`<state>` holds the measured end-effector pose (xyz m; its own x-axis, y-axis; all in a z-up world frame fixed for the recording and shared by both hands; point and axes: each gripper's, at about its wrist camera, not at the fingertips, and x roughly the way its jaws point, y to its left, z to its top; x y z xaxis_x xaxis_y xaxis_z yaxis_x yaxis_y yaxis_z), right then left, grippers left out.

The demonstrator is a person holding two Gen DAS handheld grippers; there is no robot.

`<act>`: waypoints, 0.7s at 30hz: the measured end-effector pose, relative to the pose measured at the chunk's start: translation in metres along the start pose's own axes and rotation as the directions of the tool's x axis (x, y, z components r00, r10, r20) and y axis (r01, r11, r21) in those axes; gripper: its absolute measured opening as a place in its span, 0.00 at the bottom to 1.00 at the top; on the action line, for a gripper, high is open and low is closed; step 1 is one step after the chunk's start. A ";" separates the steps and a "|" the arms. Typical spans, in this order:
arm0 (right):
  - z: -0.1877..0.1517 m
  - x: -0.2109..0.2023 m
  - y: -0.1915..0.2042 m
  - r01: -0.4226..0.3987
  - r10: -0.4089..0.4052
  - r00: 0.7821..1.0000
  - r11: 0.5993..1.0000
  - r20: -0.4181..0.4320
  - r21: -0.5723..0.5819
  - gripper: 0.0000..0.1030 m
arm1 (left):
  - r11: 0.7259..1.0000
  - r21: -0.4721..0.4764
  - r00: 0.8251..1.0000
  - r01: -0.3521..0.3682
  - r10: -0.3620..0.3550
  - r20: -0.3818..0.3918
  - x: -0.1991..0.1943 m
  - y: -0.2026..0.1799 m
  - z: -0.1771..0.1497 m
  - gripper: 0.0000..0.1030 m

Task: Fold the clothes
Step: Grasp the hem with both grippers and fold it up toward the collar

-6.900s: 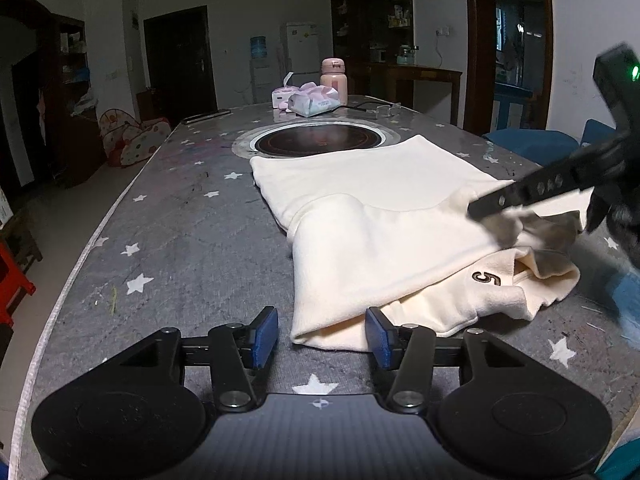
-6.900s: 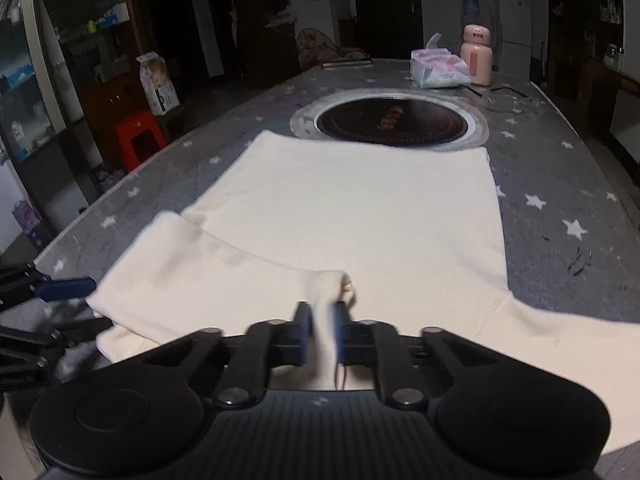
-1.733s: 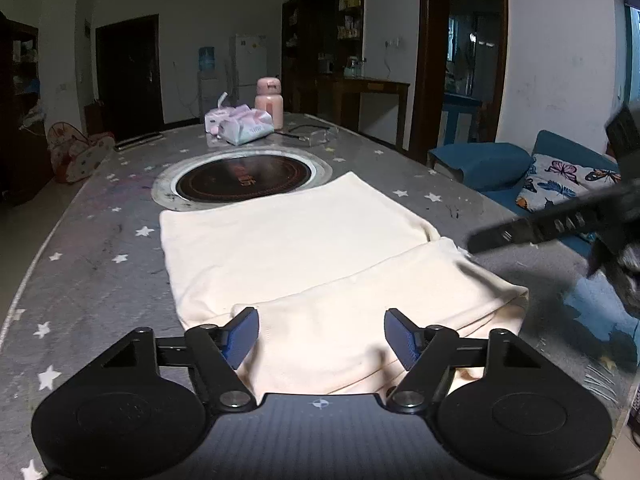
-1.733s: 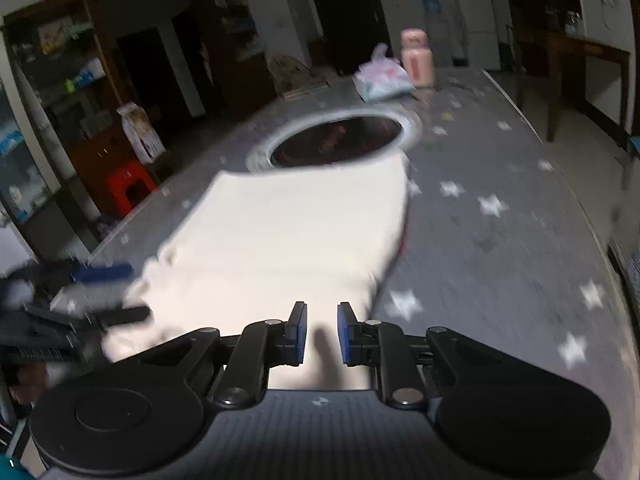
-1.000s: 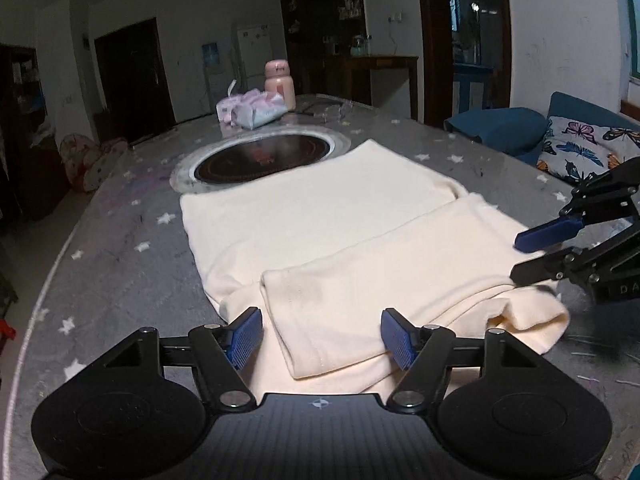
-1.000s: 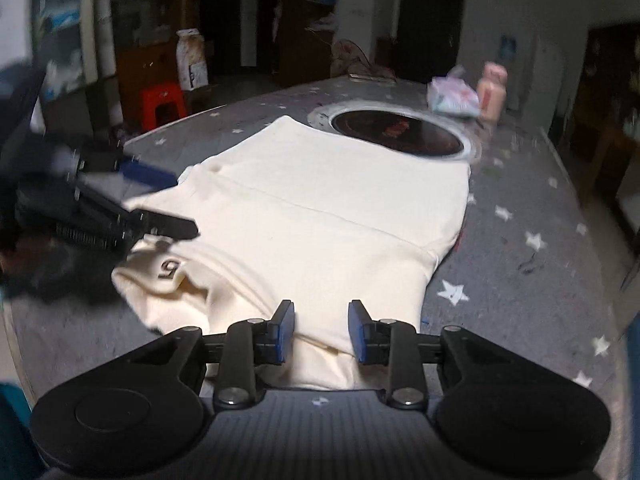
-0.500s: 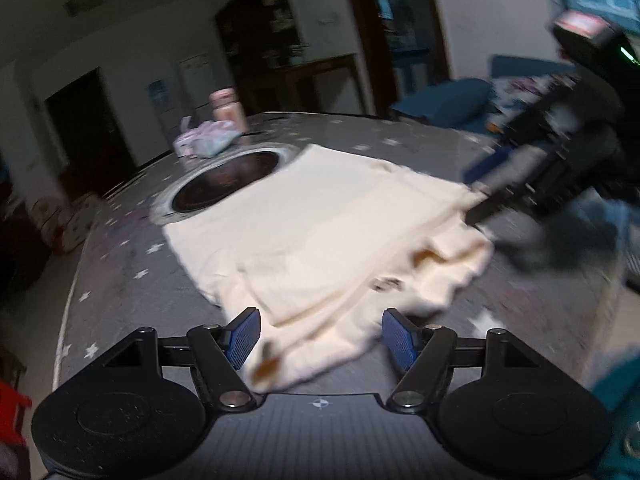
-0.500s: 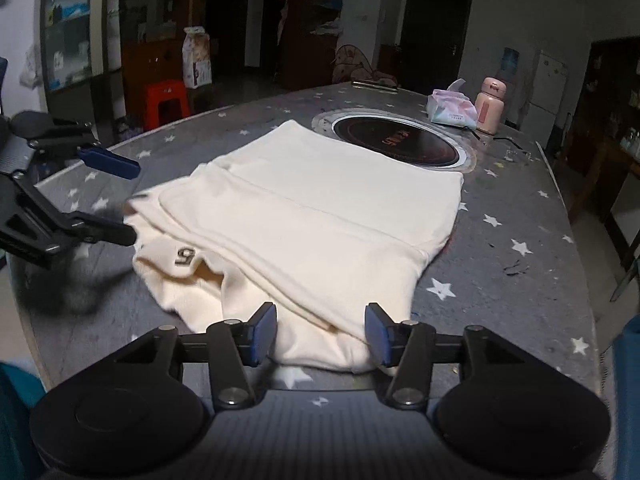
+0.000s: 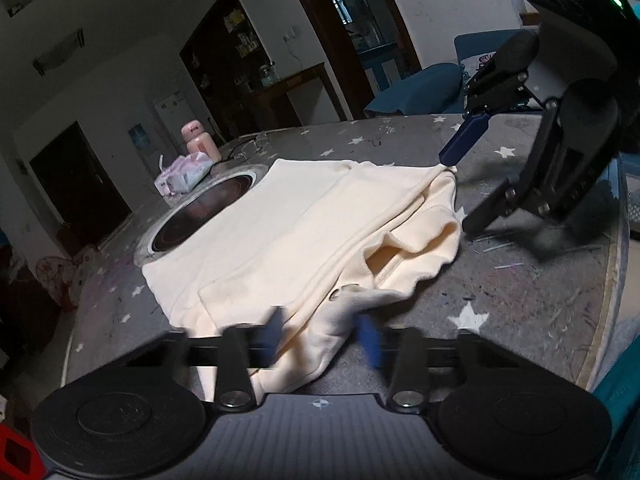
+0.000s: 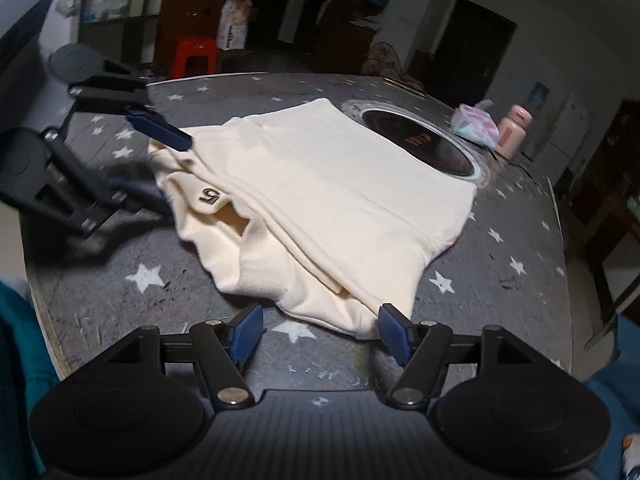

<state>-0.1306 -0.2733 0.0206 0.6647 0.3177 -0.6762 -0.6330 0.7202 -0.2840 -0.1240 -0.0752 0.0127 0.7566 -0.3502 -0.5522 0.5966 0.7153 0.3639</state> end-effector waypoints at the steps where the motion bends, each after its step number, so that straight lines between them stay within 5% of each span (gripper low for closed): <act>1: 0.000 0.001 0.002 0.002 -0.002 1.000 1.000 0.004 -0.016 0.68 | 1.000 -0.017 1.000 0.006 -0.006 0.003 0.000 0.003 0.002 0.18; 12: 0.017 0.028 0.001 -0.035 0.040 0.996 0.998 0.085 -0.059 0.66 | 0.976 -0.211 0.997 0.060 -0.049 0.057 0.012 0.051 0.030 0.11; 17: 0.028 0.042 -0.005 -0.123 0.121 0.989 0.992 0.087 0.016 0.27 | 0.980 -0.190 0.998 0.058 -0.052 0.036 0.012 0.047 0.023 0.16; 19: 0.032 0.043 -0.011 -0.150 0.145 0.986 0.987 0.084 0.061 0.21 | 0.984 -0.171 0.999 0.046 -0.042 0.026 0.008 0.044 0.017 0.21; 21: 0.035 0.043 -0.019 -0.175 0.166 0.982 0.978 0.085 0.111 0.16 | 0.988 -0.153 1.000 0.028 -0.025 0.016 0.004 0.040 0.010 0.37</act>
<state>-0.0762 -0.2513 0.0210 0.5815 0.4839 -0.6540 -0.6917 0.7173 -0.0843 -0.0945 -0.0538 0.0330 0.7453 -0.3779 -0.5492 0.5694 0.7894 0.2295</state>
